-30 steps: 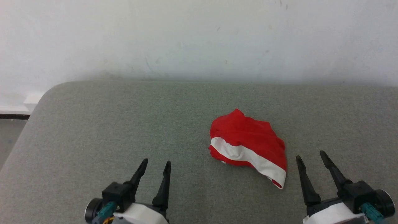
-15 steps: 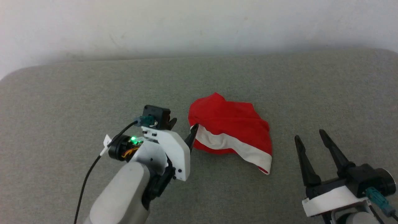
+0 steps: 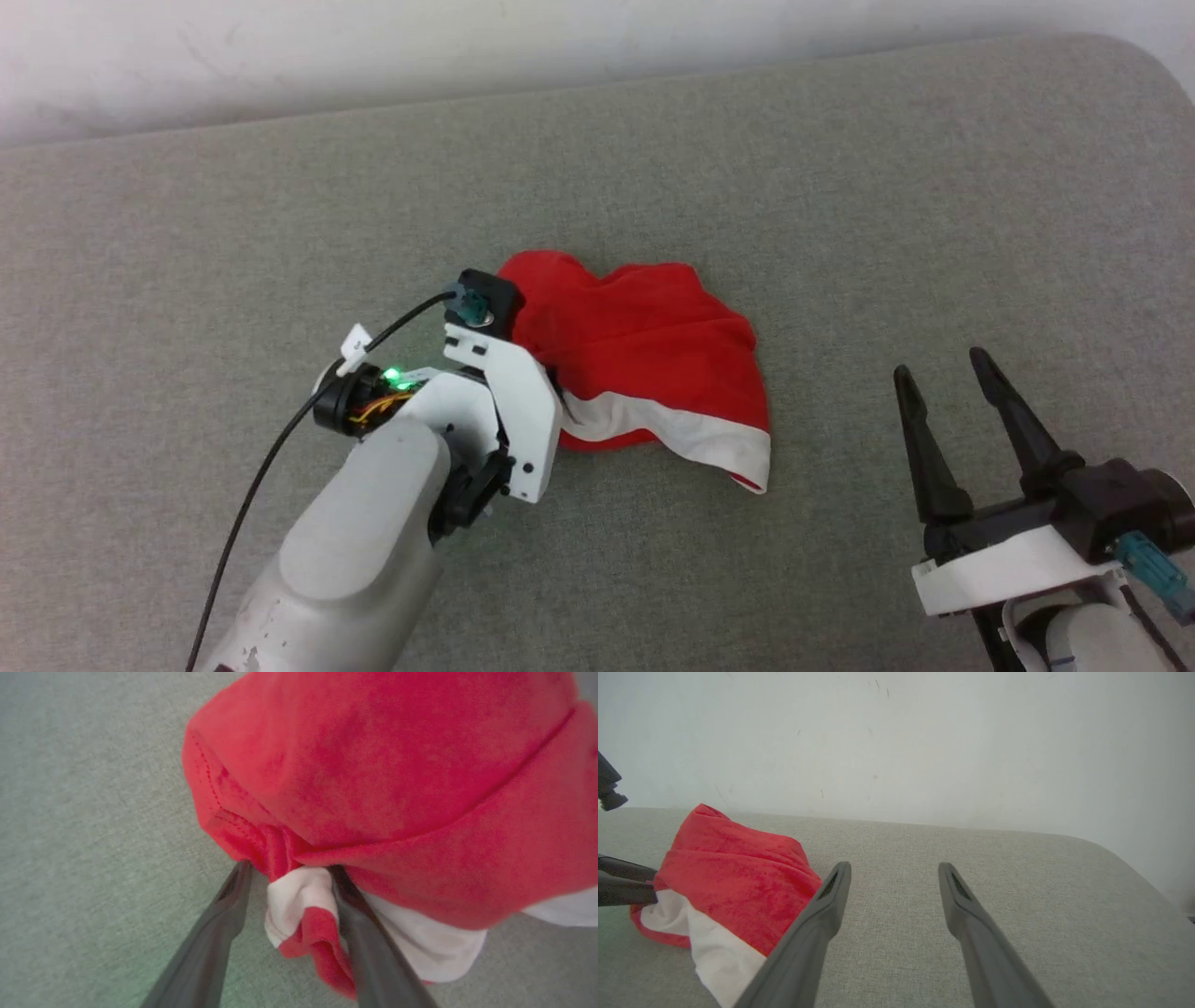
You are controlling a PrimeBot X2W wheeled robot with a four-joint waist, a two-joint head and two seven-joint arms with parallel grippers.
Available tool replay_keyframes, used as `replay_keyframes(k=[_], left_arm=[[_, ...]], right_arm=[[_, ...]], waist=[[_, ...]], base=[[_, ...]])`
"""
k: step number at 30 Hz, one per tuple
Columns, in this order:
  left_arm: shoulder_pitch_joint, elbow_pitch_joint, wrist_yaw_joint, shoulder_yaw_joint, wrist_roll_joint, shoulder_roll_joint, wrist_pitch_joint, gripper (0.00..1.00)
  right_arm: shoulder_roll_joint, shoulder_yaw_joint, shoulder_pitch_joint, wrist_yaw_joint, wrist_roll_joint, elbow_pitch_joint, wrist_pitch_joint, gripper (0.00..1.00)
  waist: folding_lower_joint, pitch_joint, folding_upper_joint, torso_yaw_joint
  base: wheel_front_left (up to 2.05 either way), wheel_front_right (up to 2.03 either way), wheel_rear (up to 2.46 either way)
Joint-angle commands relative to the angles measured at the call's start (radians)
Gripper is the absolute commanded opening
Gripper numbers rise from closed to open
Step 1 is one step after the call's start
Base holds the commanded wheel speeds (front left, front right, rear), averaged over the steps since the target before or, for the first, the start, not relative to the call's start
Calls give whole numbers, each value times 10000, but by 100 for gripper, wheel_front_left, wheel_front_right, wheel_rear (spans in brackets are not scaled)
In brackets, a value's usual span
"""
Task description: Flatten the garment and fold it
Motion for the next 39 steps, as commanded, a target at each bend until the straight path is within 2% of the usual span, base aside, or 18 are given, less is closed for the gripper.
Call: replay_keyframes(k=[1,4,7,14,18,23,28,30,32,34,36,37,38,39], left_arm=[[-32,252,-108,-87,-97,-60,112,0],[69,315,-114,-17,-222,-148,-200,0],[274,122,59,329,-377,-157,-983,0],[701,-1367,834,1367,-217,617,-2709,0],[1091,-2386,1139,1814,-367,1093,-2524,0],[2374,-2810,1719,2294,-566,1654,-2153,0],[3857,-2956,1839,2335,-967,1636,-2191,0],[4178,-2971,1875,2245,-903,1542,-2498,100],[4305,-3090,1724,2199,-986,1286,-3060,100],[4310,-3242,1604,2266,-876,1082,-4098,100],[4306,-3266,1323,2174,-585,1028,-5249,100],[4339,-3218,1318,2189,-433,986,-5813,100],[4339,-3218,1318,2189,-433,986,-5813,100],[4366,-3202,1263,2133,-228,978,-6371,100]], right_arm=[[17,-39,-195,-21,44,-28,-47,100],[12,-58,-205,-21,32,-33,-47,100],[6,-61,-148,-21,-5,-11,-47,100],[-3,-102,69,-21,-73,36,-47,100],[54,-72,189,-21,-126,84,-47,100],[136,-20,210,-21,-148,80,-47,100],[117,-103,269,-21,-113,76,-47,100],[70,-99,297,-21,-110,89,-47,100],[36,-60,294,-21,-40,133,-47,100],[-22,84,254,-21,100,202,-45,100],[-134,248,143,-21,256,294,46,100],[-206,358,62,-21,334,336,171,100],[-206,358,62,-21,334,336,171,100],[-274,475,-43,-21,421,378,361,100]], waist=[[-1,113,0,-23],[-1,-5,0,194],[-1,-238,0,435],[-1,-931,0,1029],[-1,-1265,0,1187],[-1,-1364,0,1165],[-1,-1363,0,1297],[-1,-1365,0,1469],[-1,-1402,0,1651],[-1,-1447,0,1844],[-1,-1541,0,2048],[-1,-1582,0,2162],[-1,-1582,0,2162],[-1,-1619,0,2279]], base=[[0,0,0],[0,0,0],[0,0,0],[0,0,0],[0,0,0],[0,0,0],[0,0,0],[0,0,0],[0,0,0],[0,0,0],[0,0,0],[0,0,0],[0,0,0],[0,0,0]])
